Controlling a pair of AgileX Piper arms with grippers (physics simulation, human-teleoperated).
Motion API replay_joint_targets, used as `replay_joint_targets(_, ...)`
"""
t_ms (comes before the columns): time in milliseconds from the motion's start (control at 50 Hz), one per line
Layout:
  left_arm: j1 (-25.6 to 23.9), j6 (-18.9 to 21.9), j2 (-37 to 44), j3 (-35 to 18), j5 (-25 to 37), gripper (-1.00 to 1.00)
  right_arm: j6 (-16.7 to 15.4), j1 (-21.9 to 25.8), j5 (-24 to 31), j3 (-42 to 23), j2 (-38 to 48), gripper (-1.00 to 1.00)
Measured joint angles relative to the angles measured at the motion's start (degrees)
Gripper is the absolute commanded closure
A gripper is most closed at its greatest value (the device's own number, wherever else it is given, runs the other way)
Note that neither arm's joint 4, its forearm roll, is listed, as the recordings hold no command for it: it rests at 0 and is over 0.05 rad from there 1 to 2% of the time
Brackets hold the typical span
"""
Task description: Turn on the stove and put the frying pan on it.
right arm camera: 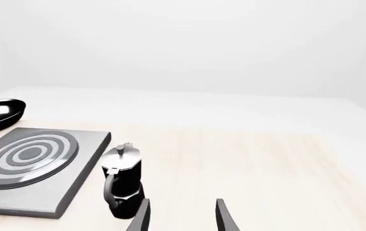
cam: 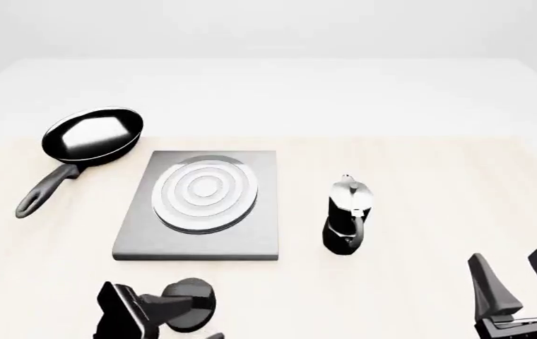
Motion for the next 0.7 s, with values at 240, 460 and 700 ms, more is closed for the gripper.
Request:
replay_joint_targets(240,-1.3,0.7,-14.5,-4.4,14.9,-1.0,0.1,0.2,0.9,0.0,-1.2,-1.0)
replay_joint_targets(460,0.7,2.7,-26.1,-9.9,28.3,-1.0,0.2,0.2,2.4,0.0,-2.9,-1.0)
replay_joint_targets(700,8.2,6.0,-33.8,-15.8,39.3,-1.0,0.4,0.4,3.2,-0.2,-4.0,-1.0)
